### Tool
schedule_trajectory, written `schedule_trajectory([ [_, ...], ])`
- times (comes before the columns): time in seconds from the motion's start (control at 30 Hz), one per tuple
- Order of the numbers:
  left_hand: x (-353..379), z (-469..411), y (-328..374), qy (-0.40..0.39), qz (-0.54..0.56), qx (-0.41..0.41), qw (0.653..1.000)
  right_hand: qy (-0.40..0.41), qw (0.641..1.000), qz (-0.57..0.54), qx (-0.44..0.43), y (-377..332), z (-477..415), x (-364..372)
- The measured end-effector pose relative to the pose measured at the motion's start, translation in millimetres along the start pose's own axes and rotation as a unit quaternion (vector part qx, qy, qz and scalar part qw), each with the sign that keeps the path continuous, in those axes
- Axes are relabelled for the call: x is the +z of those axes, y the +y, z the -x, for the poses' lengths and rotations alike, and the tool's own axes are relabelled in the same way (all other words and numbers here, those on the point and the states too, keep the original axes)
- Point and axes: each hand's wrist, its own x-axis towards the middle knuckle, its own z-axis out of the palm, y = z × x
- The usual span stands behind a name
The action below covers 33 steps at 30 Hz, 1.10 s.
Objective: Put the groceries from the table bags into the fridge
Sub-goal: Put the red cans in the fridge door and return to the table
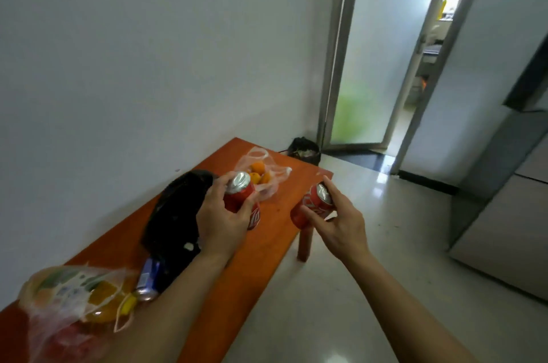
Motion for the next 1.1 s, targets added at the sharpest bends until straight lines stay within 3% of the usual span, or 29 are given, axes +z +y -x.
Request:
schedule_trajectory([
  [0.27, 196.8, 47.3, 187.5, -0.086, 0.160, 0.045, 0.982, 0.159, 0.985, 0.021, 0.061, 117.4, 14.6, -238.1],
  [0.57, 365.2, 48.2, 344.2, -0.180, 0.265, 0.089, 0.943, 0.299, 0.948, 0.005, 0.103, 209.9, -7.1, -421.4],
  [0.87, 561.6, -26.6, 463.6, -0.210, 0.352, 0.152, 0.899, 0.395, 0.915, 0.058, 0.062, 291.0, -126.5, -572.1],
  [1.1, 657.7, -117.0, 582.4, -0.181, 0.379, 0.260, 0.869, 0.449, 0.890, 0.074, -0.010, 301.4, -247.6, -689.3],
])
